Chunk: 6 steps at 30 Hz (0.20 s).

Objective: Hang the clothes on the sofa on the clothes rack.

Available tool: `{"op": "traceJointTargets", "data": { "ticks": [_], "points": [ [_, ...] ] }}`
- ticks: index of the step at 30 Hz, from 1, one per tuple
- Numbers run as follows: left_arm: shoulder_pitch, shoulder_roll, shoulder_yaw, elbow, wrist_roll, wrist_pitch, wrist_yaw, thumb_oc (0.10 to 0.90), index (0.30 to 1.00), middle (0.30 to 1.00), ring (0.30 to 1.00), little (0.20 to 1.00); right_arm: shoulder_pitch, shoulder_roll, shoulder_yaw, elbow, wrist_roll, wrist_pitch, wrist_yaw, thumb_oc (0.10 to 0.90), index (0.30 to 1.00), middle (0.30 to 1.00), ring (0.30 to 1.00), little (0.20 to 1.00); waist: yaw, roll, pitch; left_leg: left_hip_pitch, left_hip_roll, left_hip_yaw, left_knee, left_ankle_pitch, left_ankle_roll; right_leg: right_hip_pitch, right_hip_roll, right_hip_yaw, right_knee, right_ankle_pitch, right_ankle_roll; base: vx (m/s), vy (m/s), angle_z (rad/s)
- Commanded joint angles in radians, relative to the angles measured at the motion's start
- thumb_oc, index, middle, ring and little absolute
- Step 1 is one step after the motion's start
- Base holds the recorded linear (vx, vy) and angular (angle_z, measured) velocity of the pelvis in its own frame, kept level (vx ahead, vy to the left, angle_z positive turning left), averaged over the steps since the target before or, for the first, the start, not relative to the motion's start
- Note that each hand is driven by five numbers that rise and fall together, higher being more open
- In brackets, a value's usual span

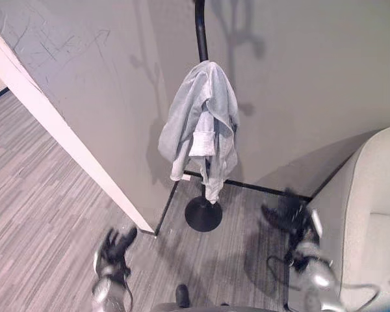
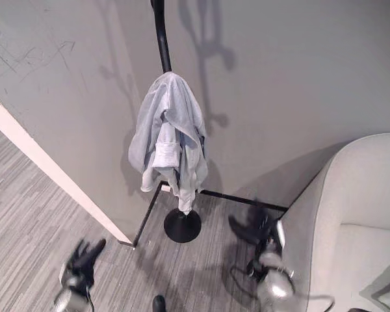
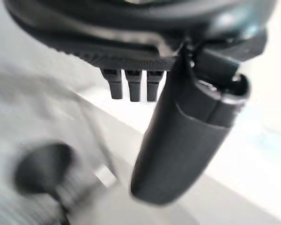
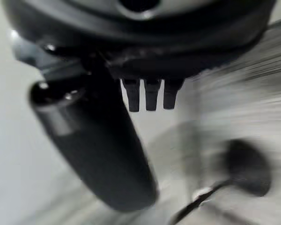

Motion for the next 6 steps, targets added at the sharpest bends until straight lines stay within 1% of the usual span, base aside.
{"op": "traceJointTargets", "data": {
  "ticks": [1,3,4,6],
  "points": [
    [-0.053,0.034,0.036,0.136,0.021,-0.006,-0.014,0.8,0.9,0.9,0.9,0.9,-0.012,0.033,0.006,0.052,0.169,-0.006,0.034,0.8,0.9,0.9,0.9,0.9,0.026,-0.026,-0.06,0.009,-0.021,0.019,0.005,-0.11,-0.018,0.016,-0.034,-0.09,0.009,-0.027,0.05,0.01,-0.003,0.1],
    [-0.069,0.025,0.06,0.249,-0.004,0.02,-0.032,0.8,0.9,0.9,0.9,0.9,-0.052,0.062,-0.011,0.257,0.255,0.039,0.047,0.8,0.9,0.9,0.9,0.9,0.034,-0.027,-0.064,0.011,-0.022,0.014,0.005,-0.112,-0.022,0.021,-0.033,-0.096,0.007,-0.029,0.047,0.02,-0.001,0.13],
    [-0.071,0.021,0.051,0.281,0.031,0.025,-0.037,0.8,0.9,0.9,0.9,0.9,-0.072,0.076,-0.034,0.363,0.292,0.058,0.054,0.8,0.9,0.9,0.9,0.9,0.039,-0.028,-0.066,0.013,-0.024,0.009,0.005,-0.112,-0.023,0.024,-0.032,-0.1,0.007,-0.032,0.046,0.03,-0.005,0.13],
    [-0.071,0.013,0.018,0.335,0.087,0.039,-0.052,0.8,0.9,0.9,0.9,0.9,-0.093,0.094,-0.084,0.506,0.359,0.086,0.058,0.8,0.9,0.9,0.9,0.9,0.042,-0.027,-0.072,0.014,-0.024,0.0,0.005,-0.111,-0.026,0.03,-0.03,-0.108,0.007,-0.036,0.045,0.03,-0.005,0.13]
  ]
}}
